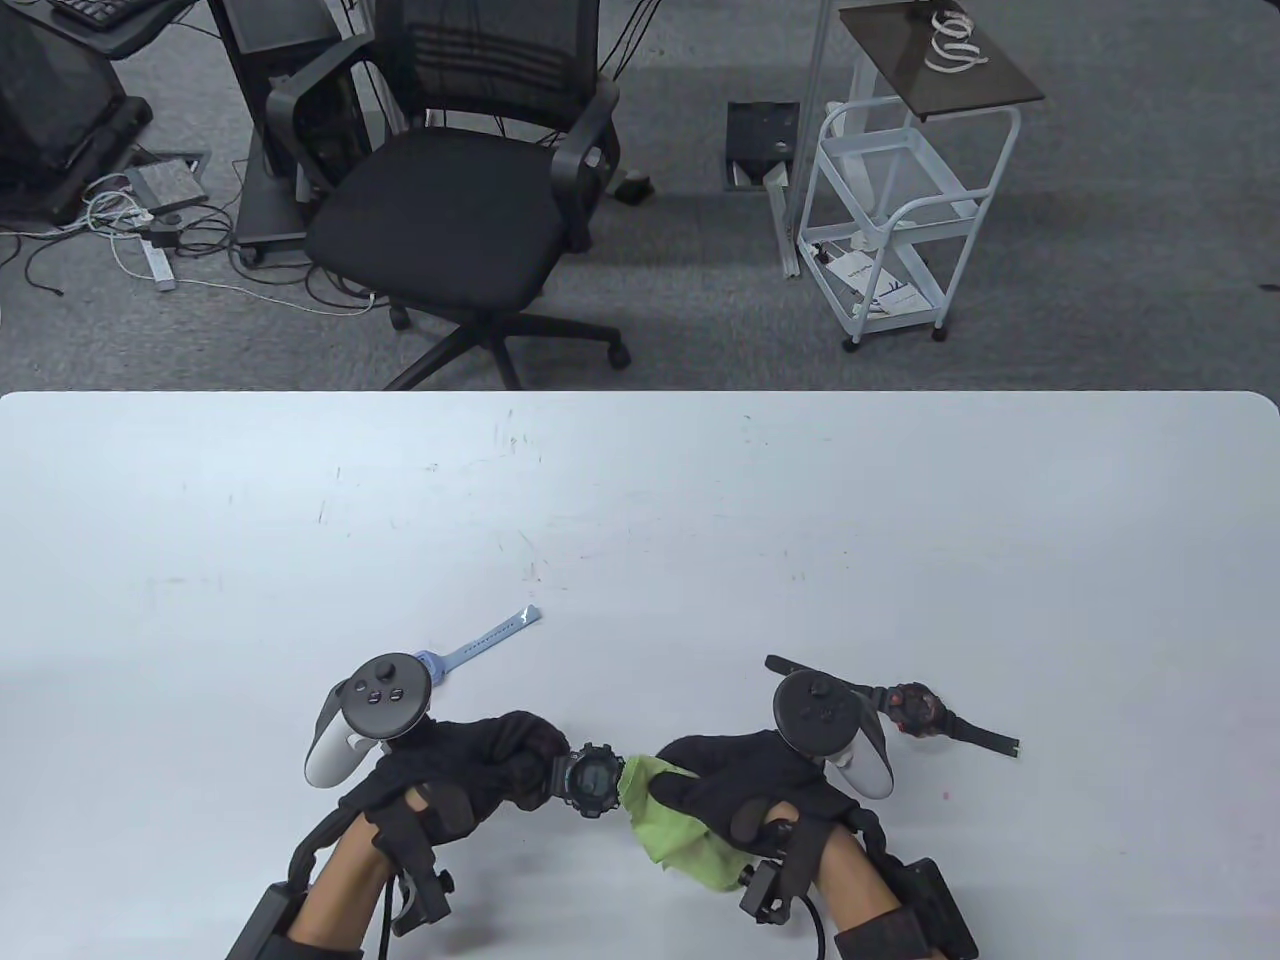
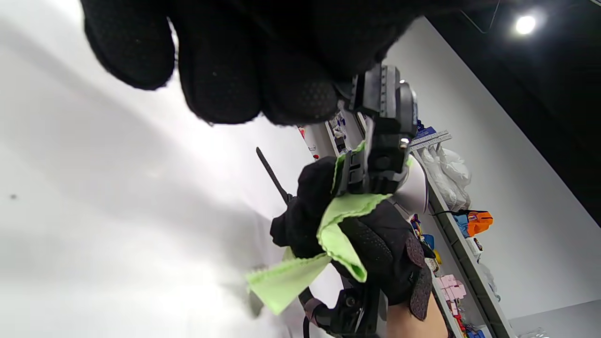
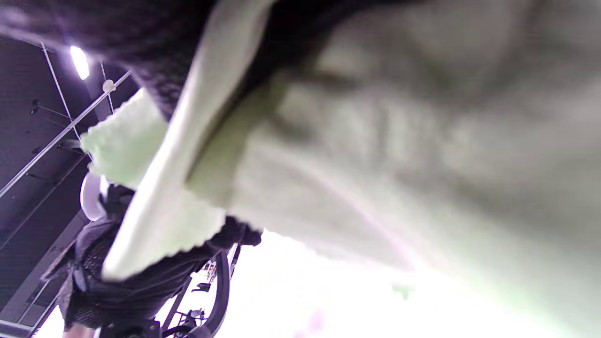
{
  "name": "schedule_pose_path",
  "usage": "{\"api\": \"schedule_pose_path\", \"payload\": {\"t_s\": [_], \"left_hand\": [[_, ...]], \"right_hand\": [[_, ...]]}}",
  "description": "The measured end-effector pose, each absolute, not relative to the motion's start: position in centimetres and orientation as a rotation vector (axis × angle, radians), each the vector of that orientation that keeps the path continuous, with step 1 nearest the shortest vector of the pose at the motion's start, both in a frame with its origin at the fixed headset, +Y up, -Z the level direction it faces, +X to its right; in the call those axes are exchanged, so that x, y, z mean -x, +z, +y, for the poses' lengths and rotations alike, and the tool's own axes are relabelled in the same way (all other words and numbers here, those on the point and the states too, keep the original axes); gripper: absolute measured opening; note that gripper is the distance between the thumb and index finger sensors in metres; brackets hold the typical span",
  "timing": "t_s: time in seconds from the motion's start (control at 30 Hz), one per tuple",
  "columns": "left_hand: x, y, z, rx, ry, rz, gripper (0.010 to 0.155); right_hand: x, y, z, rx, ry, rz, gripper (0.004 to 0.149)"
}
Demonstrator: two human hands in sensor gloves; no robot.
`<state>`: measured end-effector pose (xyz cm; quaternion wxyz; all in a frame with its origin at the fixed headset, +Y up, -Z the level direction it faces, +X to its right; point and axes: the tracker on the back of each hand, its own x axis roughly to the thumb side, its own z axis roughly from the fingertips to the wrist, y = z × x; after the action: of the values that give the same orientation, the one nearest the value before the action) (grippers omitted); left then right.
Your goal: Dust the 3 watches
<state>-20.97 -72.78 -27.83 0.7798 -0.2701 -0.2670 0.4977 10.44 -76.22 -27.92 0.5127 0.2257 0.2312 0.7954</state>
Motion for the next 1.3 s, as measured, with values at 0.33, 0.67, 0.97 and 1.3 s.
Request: {"api": "schedule_pose_path", "payload": {"t_s": [0.33, 0.67, 0.97, 1.3], "left_hand": [[21.1, -27.9, -72.8, 0.578, 1.074, -0.572, 0.048], [21.5, -27.9, -72.7, 0.559, 1.083, -0.563, 0.048], [22.0, -28.0, -72.6, 0.542, 1.096, -0.543, 0.048], [22.3, -28.0, -72.5, 0.527, 1.105, -0.537, 0.048]], "right_hand": [[-10.7, -28.1, -76.1, -0.543, 1.929, 0.551, 0.045], [-11.3, -28.4, -76.1, -0.514, 1.940, 0.523, 0.045], [-11.6, -28.4, -76.0, -0.502, 1.965, 0.504, 0.045], [-11.9, -28.5, -76.0, -0.486, 1.962, 0.498, 0.045]]}}
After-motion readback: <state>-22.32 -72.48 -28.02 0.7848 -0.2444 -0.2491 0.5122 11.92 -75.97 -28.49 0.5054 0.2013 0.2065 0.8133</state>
